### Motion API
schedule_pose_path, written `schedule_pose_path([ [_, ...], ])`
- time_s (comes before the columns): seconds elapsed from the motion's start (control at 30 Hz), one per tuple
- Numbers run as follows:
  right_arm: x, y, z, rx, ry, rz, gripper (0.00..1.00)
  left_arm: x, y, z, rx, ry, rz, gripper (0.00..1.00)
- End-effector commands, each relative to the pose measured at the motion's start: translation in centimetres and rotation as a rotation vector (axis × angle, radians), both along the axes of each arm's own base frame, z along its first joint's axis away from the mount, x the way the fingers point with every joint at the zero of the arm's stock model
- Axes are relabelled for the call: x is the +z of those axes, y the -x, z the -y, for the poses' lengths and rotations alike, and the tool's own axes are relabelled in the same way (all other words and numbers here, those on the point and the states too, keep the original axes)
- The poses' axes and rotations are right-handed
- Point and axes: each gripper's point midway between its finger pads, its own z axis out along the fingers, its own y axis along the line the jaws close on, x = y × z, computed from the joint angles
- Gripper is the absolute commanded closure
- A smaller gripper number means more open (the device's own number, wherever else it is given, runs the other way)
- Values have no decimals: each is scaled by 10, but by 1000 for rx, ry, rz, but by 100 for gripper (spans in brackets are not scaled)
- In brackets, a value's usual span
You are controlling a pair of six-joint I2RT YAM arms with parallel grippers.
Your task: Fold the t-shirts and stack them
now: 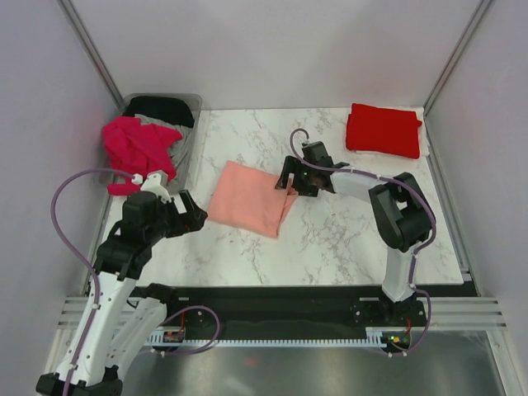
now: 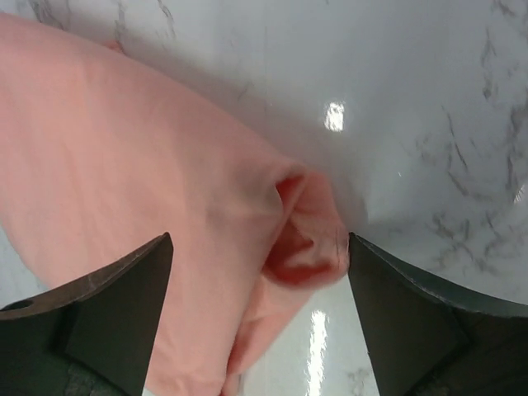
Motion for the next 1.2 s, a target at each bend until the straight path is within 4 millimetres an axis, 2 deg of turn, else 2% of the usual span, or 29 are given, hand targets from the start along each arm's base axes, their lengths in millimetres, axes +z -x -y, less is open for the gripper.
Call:
schedule_pose_path([
  [0.0, -28, -5, -5, 18, -3, -58, 7, 15, -9, -4, 50, 24, 88, 0],
  [0.07, -35, -3, -12, 19, -42, -79, 12, 15, -8, -5, 53, 22, 93, 0],
  [0.1, -32, -8, -20, 6, -92, -65, 15, 15, -9, -5, 51, 22, 95, 0],
  [0.13, -36, -1, -24, 22, -123, -87, 23, 14, -9, -6, 55, 20, 94, 0],
  [0.17, -42, 4, -26, 25, -135, -111, 31, 13, -9, -6, 55, 17, 91, 0],
  [0.2, -35, -3, -33, 34, -180, -68, 41, 13, -10, -6, 56, 17, 88, 0],
  [0.23, -39, 2, -35, 39, -196, -83, 57, 12, -10, -6, 55, 15, 86, 0],
  [0.3, -44, 2, -33, 42, -187, -85, 74, 12, -11, -5, 53, 14, 83, 0],
  [0.33, -43, 0, -31, 52, -177, -74, 90, 11, -11, -6, 55, 14, 81, 0],
  [0.37, -42, -3, -27, 48, -166, -71, 99, 12, -10, -6, 56, 14, 84, 0],
  [0.4, -44, 1, -21, 47, -138, -93, 100, 12, -10, -6, 59, 14, 84, 0],
  [0.43, -39, -5, -15, 70, -96, -62, 100, 13, -10, -7, 60, 15, 90, 0],
  [0.47, -26, -12, -7, 57, -52, -21, 100, 14, -10, -7, 60, 16, 93, 0],
  [0.5, -27, -6, 7, 57, 24, -48, 100, 15, -9, -7, 60, 16, 96, 0],
  [0.53, -9, -16, 9, 68, 60, -6, 100, 15, -9, -7, 61, 18, 99, 0],
  [0.57, 5, -26, 25, 84, 150, 60, 100, 16, -8, -7, 61, 20, 105, 0],
  [0.63, 29, -32, 44, 86, 263, 76, 100, 16, -7, -7, 60, 19, 107, 0],
  [0.7, 40, -40, 88, 26, 440, 78, 100, 19, -8, -11, 79, 10, 121, 0],
  [0.73, 57, -53, 95, 6, 448, 108, 100, 18, -8, -11, 79, 10, 120, 0],
  [0.77, 65, -61, 112, -23, 455, 111, 100, 18, -8, -12, 83, 10, 122, 0],
  [0.8, 71, -62, 121, -25, 473, 109, 100, 19, -8, -13, 88, 7, 124, 0],
  [0.87, 96, -76, 142, -70, 510, 157, 100, 19, -8, -13, 92, 8, 124, 0],
  [1.0, 140, -99, 187, -127, 698, 269, 100, 18, -8, -16, 103, 5, 124, 0],
  [1.03, 158, -107, 196, -129, 743, 309, 100, 19, -9, -16, 106, 6, 126, 0],
  [1.07, 165, -113, 212, -162, 782, 318, 100, 18, -8, -17, 106, 4, 123, 0],
  [1.1, 171, -117, 218, -160, 792, 326, 100, 18, -9, -17, 106, 3, 123, 0],
  [1.13, 184, -124, 223, -179, 788, 357, 100, 18, -9, -17, 108, 5, 124, 0],
  [1.17, 188, -128, 236, -163, 829, 363, 100, 18, -9, -16, 106, 4, 123, 0],
])
